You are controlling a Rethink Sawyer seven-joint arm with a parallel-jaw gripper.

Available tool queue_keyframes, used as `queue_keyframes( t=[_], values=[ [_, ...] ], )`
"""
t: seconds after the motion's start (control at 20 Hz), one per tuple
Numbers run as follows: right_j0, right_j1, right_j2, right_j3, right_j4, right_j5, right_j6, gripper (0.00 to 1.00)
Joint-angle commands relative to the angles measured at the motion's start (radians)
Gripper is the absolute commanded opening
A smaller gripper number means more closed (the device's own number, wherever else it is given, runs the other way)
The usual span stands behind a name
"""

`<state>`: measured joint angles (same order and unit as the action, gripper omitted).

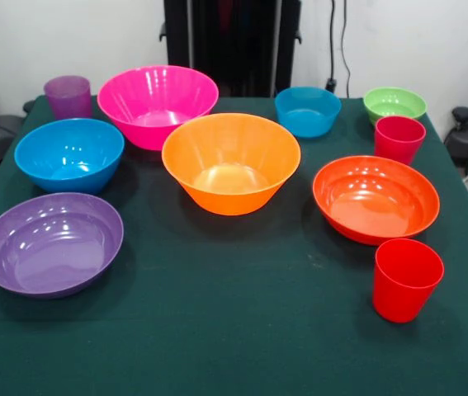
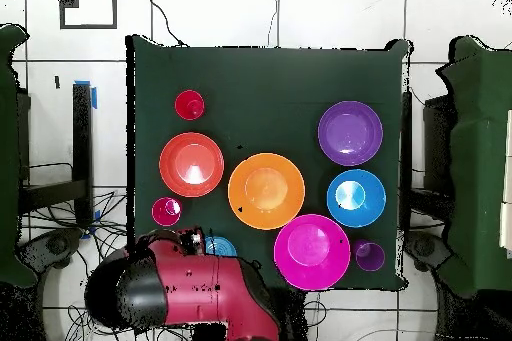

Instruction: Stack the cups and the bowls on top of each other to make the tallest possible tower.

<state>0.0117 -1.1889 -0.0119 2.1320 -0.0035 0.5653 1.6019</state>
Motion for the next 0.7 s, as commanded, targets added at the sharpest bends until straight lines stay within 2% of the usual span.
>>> queue_keyframes(
  t=[0.05, 0.7],
  values=[
    [0.006, 0.148, -0.012, -0.058, -0.093, -0.088, 0.169, 1.0],
    [-0.035, 0.226, -0.005, -0.107, -0.123, -0.168, 0.11, 1.0]
  ],
)
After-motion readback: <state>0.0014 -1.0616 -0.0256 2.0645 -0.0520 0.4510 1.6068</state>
